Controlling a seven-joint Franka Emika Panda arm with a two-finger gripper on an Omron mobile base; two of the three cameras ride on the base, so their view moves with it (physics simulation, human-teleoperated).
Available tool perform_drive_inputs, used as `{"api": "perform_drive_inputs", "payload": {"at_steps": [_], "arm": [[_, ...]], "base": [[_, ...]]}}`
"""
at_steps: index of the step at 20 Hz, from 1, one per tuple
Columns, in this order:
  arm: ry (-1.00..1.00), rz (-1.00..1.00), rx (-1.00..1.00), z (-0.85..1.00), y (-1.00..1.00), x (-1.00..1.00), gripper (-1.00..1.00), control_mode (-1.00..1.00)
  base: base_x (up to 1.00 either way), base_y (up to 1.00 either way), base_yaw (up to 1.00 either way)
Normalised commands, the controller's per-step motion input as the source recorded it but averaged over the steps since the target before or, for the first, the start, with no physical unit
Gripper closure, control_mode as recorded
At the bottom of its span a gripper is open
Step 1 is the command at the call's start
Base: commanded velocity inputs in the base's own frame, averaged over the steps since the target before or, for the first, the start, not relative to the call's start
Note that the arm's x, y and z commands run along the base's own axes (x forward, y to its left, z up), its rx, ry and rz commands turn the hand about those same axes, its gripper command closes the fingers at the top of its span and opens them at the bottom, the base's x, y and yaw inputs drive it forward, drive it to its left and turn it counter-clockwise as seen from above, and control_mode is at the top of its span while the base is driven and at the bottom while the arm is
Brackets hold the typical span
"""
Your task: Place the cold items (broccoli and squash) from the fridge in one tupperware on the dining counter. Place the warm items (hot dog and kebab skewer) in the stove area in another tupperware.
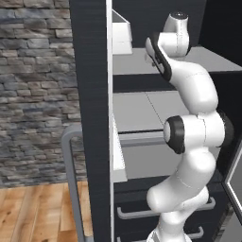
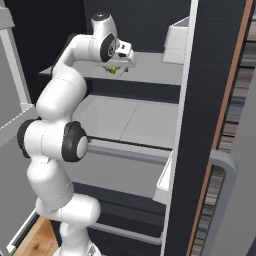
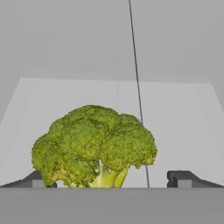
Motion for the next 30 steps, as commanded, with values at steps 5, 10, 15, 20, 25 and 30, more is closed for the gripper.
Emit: {"api": "perform_drive_inputs", "payload": {"at_steps": [5,10,15,20,25,30], "arm": [[0.01,0.0,-0.14,-0.33,0.0,0.08,-1.0,-1.0],[0.0,0.0,-0.11,-0.22,0.0,0.0,1.0,-1.0],[0.06,-0.02,0.0,-0.15,-0.03,0.0,1.0,-1.0],[-0.08,-0.02,0.04,-0.08,-0.26,-0.44,1.0,-1.0],[-0.15,0.0,0.07,0.0,-0.27,-0.96,1.0,-1.0],[-0.29,0.0,0.06,0.0,-0.18,-1.0,1.0,-1.0]], "base": [[0.0,0.0,0.0],[0.0,0.0,0.0],[0.0,0.0,0.0],[0.0,0.0,0.0],[0.0,0.0,0.0],[0.0,0.0,0.0]]}}
